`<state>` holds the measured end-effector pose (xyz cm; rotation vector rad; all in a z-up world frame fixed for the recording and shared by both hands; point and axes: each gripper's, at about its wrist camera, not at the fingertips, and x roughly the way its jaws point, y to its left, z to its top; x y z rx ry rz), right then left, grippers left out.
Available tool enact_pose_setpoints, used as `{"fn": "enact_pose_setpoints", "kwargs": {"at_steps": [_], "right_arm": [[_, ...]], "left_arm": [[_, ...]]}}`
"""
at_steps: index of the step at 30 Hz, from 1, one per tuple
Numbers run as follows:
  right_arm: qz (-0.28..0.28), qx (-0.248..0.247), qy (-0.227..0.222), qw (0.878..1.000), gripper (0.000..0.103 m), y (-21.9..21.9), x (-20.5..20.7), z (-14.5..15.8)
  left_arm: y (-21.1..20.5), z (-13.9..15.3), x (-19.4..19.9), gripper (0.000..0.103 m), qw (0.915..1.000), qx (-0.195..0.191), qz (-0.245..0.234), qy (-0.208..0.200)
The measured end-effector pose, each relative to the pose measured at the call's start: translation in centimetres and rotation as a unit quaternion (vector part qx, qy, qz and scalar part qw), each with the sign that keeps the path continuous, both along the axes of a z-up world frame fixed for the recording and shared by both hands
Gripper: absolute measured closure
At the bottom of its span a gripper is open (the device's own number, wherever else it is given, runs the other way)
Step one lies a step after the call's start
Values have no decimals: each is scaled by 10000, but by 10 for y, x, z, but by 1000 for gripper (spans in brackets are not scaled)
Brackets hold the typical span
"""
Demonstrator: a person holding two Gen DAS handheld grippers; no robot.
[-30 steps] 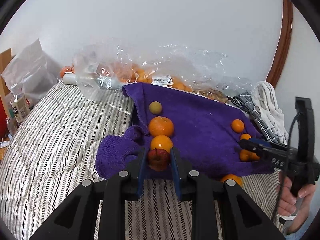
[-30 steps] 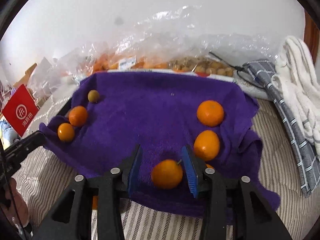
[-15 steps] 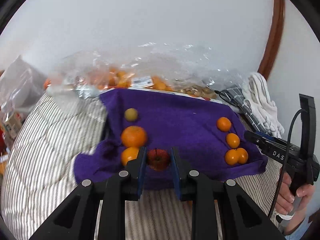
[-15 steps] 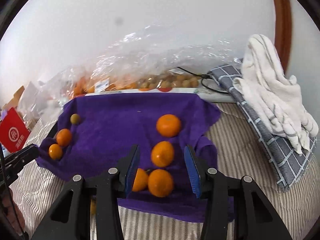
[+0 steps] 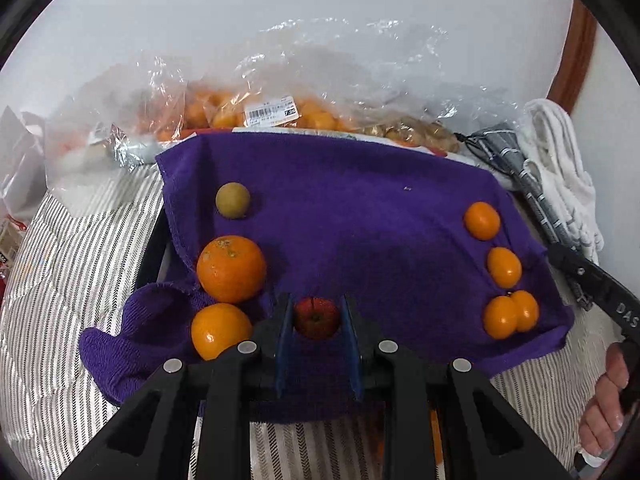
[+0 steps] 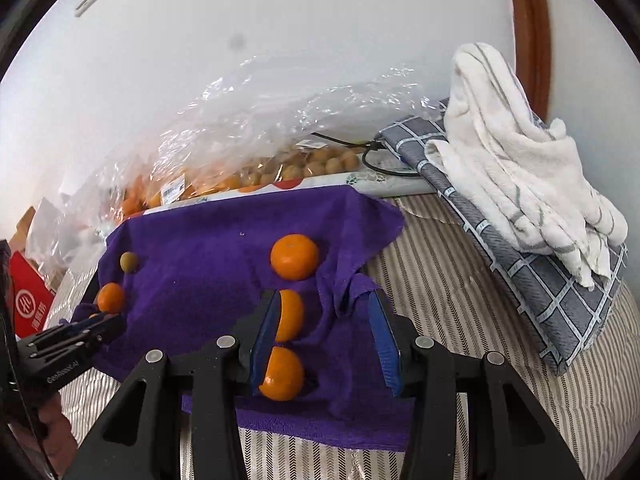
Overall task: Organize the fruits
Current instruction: 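Carry both fruits onto the purple towel and open both tools, then grasp a small green fruit from the bed with the right tool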
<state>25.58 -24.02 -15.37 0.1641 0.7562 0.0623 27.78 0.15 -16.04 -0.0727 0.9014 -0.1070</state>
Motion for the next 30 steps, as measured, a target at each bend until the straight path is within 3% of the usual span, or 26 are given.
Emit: {"fn": "enact_pose_setpoints", "kwargs": {"at_steps": [6,10,14,18,24,30], "right_arm": [[36,-81,32,10000,58,4,1,-2],[101,-214,17,9997,58,11,1,-3],[131,-264,-14,9996,58,14,0,-4],[92,-398,-116,9991,58,17,-1,-5],[258,-442,-297,9983,61,28,-4,-6],[508,-306,-308,9978,63,43,-21,5]], "left_arm": [[2,-9,6,80,9999,-12,41,163],[9,-4,2,74,9990,-358,-66,264],[21,15,-20,57,9981,-607,-89,-91],[34,28,-50,55,9966,-684,-156,-436],[63,20,-87,55,9979,-555,-49,-319],[91,-9,-107,55,9994,-319,94,1]]}}
